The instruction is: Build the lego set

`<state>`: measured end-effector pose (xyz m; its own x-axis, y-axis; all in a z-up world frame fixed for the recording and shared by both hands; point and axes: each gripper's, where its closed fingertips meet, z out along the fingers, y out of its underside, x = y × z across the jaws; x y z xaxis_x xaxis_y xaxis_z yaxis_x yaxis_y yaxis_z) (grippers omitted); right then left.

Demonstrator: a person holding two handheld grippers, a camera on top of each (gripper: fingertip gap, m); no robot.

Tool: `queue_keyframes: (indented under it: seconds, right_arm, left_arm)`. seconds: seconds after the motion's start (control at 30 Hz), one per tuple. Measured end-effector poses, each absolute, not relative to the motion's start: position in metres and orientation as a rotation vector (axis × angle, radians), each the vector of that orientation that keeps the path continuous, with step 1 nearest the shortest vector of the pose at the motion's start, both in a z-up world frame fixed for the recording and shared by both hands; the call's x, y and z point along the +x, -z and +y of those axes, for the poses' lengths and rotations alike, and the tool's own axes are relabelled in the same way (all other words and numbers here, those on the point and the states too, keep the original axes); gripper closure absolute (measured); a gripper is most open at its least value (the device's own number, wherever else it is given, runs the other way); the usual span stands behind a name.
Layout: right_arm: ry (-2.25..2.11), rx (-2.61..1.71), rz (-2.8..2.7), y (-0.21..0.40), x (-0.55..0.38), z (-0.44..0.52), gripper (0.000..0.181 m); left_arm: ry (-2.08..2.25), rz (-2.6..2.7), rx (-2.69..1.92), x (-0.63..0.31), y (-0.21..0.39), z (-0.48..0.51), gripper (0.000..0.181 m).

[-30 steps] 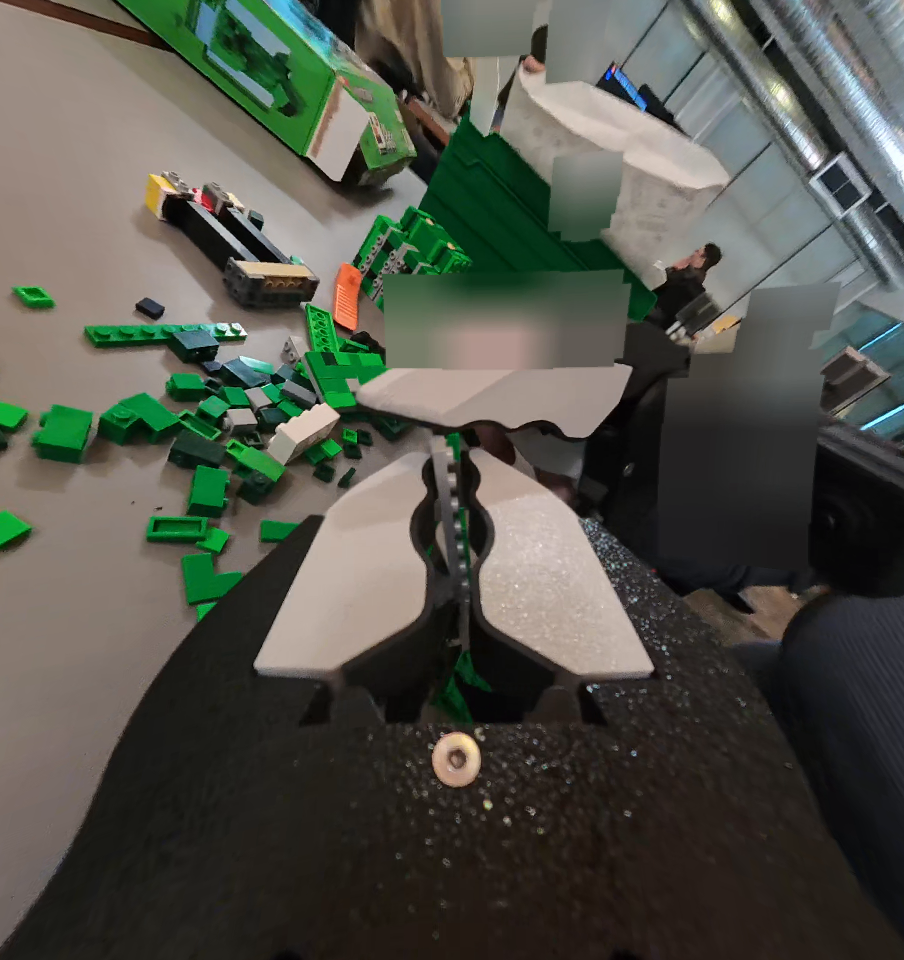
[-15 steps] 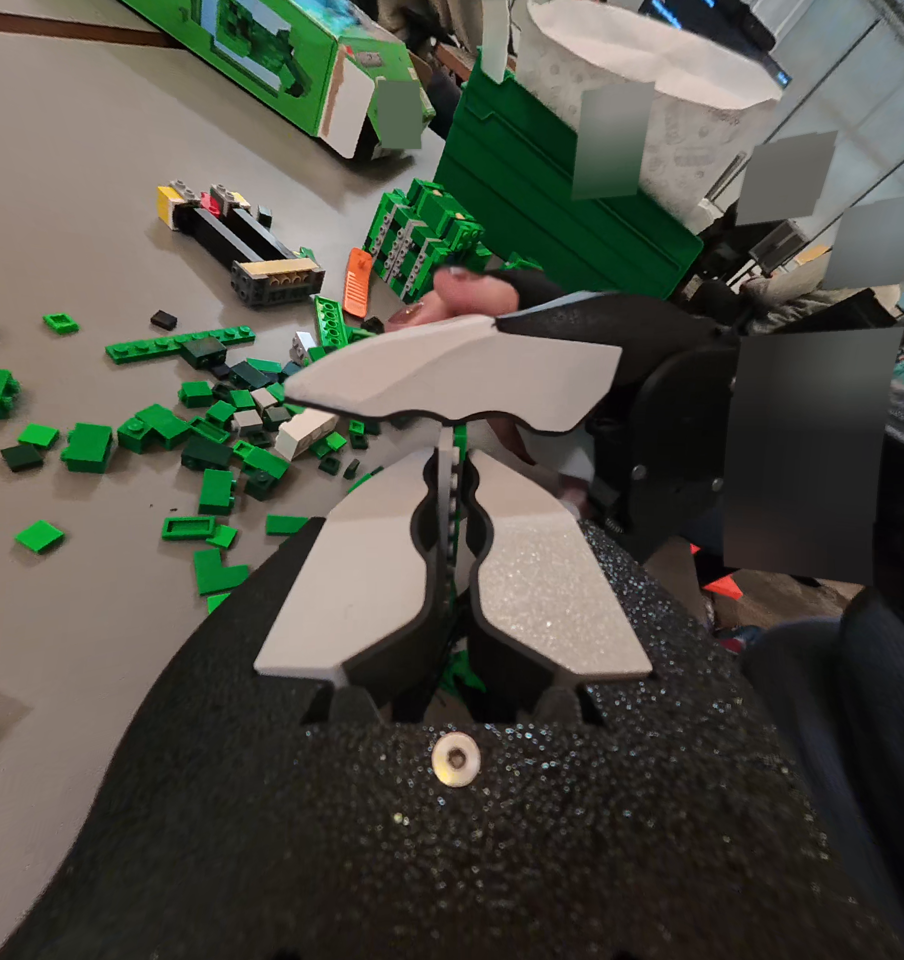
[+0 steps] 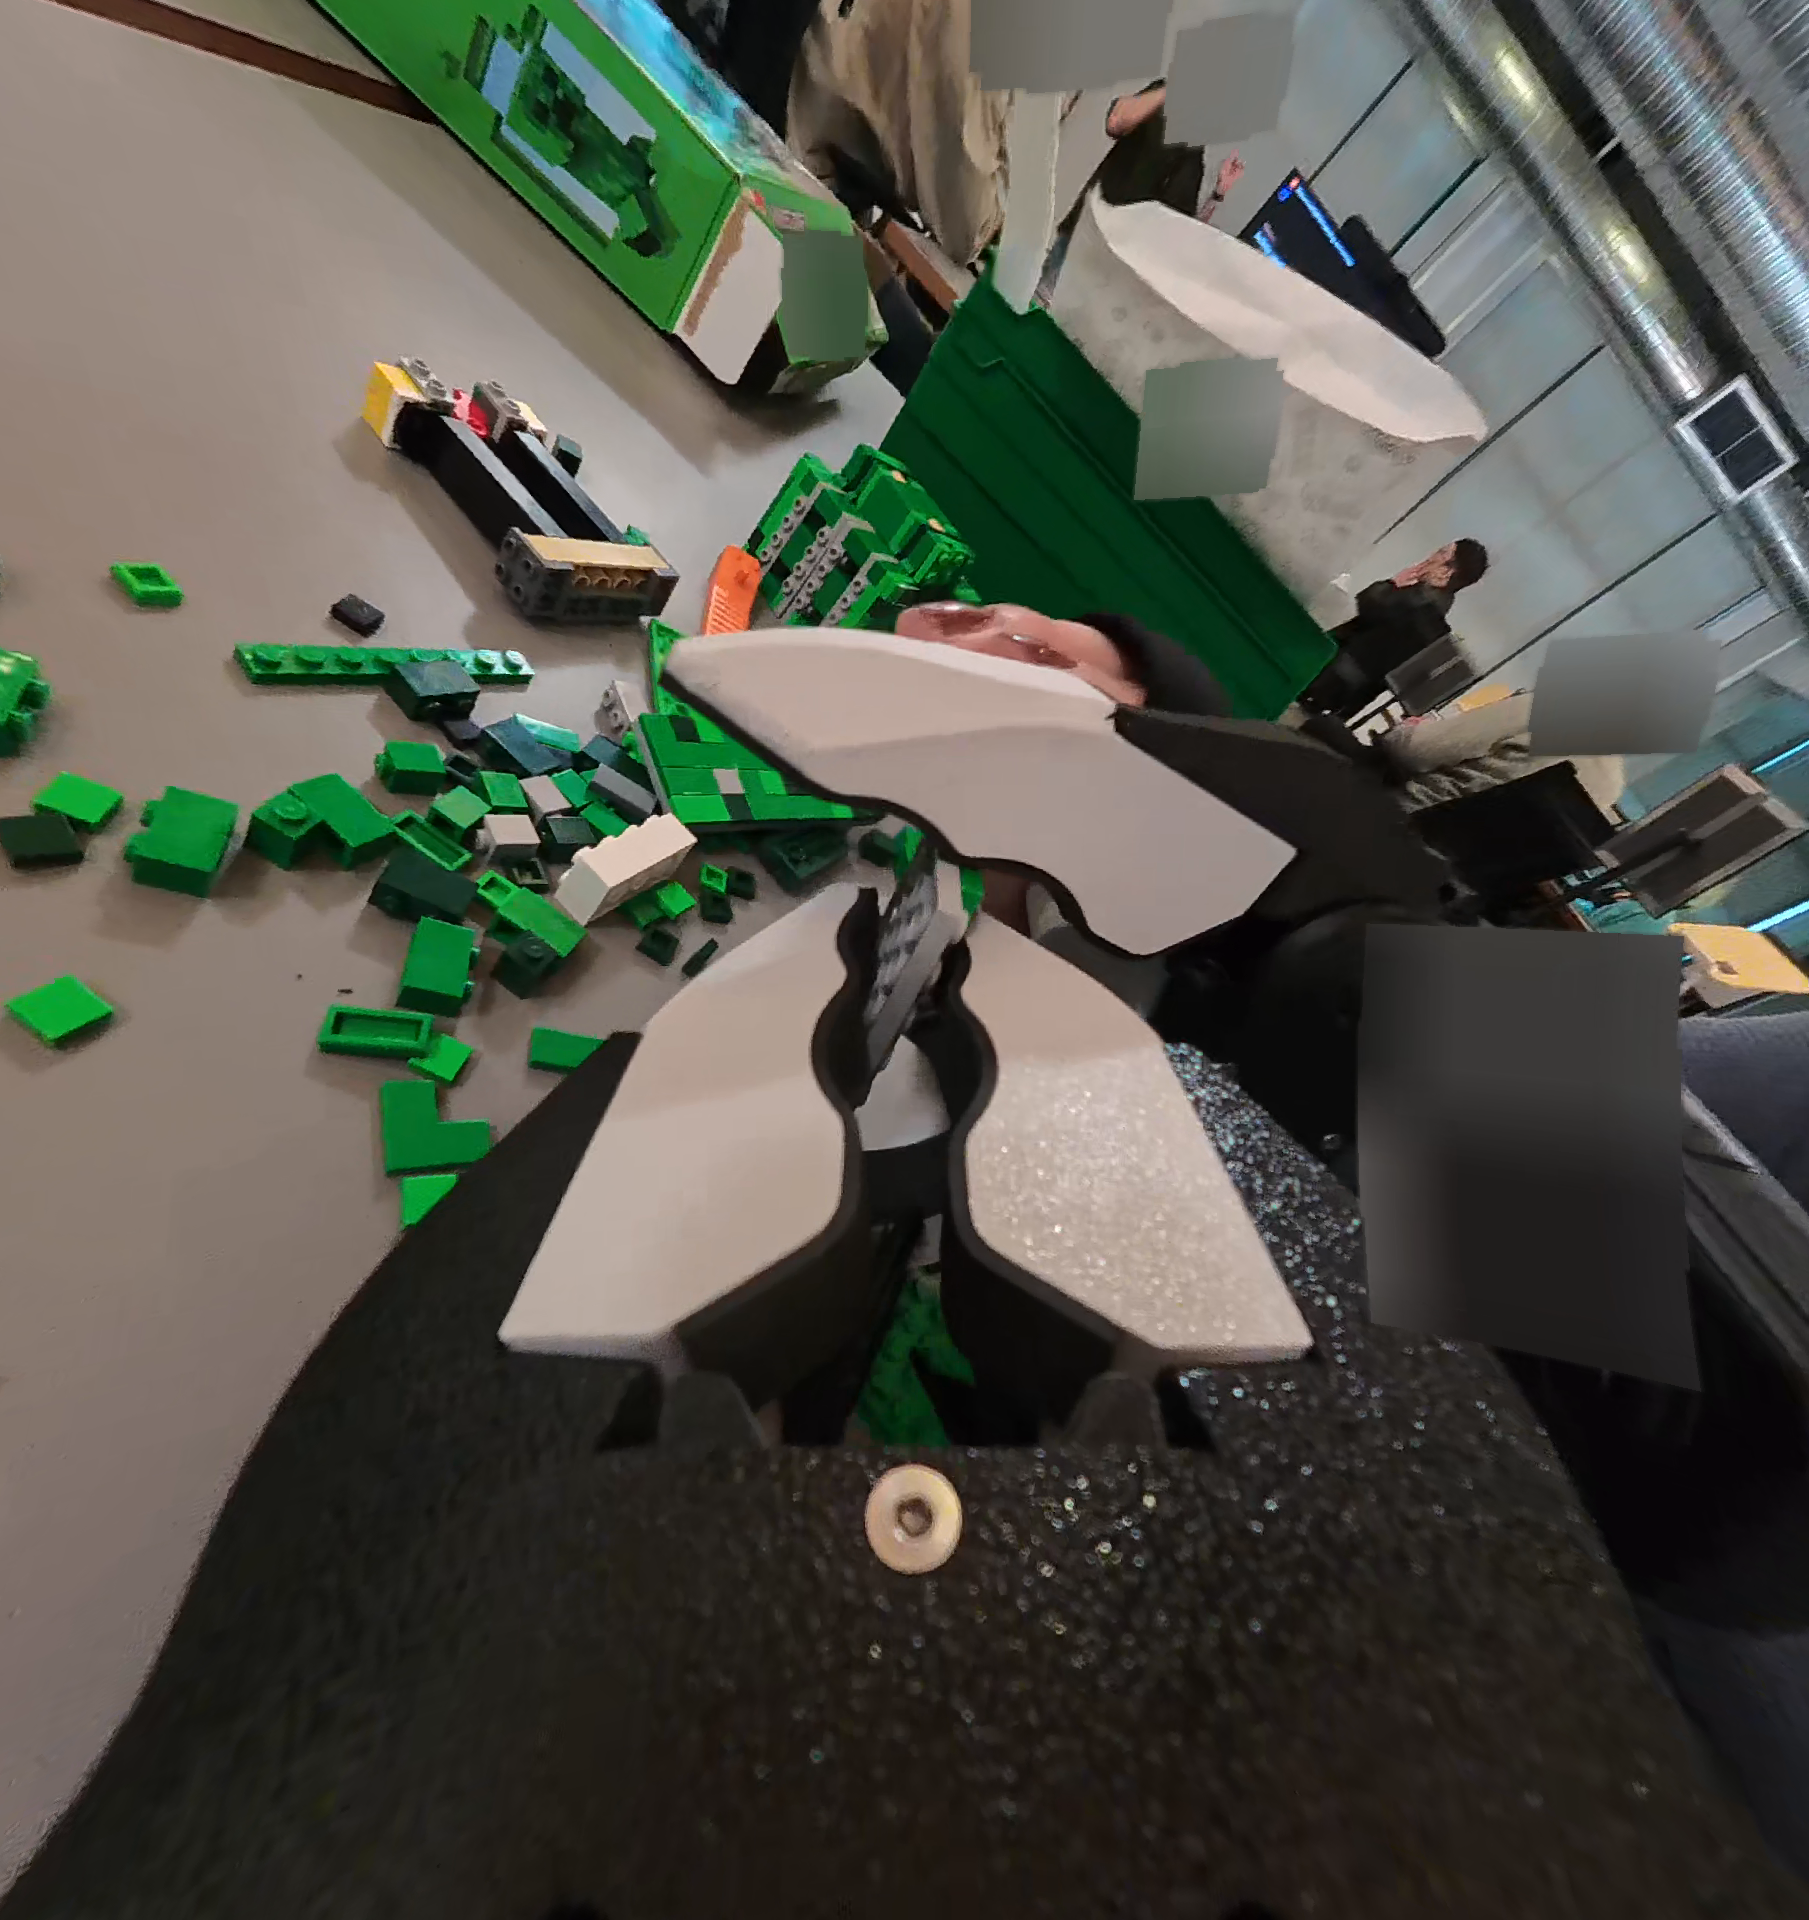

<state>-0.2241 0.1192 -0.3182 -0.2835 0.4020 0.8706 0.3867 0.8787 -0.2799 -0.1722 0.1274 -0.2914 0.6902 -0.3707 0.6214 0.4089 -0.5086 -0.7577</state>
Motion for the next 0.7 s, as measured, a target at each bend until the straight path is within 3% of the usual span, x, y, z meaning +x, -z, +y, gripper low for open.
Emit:
queue_keyframes:
  seconds: [0.23,0.7]
  right_arm:
    - [-0.128,-0.556,-1.913,0.319,-0.222,0.111,0.079]
    - [0.203,-0.406,-1.718,0.308,-0.238,0.13,0.08]
  left_arm:
    - [0.904,0.052,-1.902,-0.17,0.294,0.124,0.173]
    - [1.079,-0.195,-1.781,-0.182,0.289,0.129,0.168]
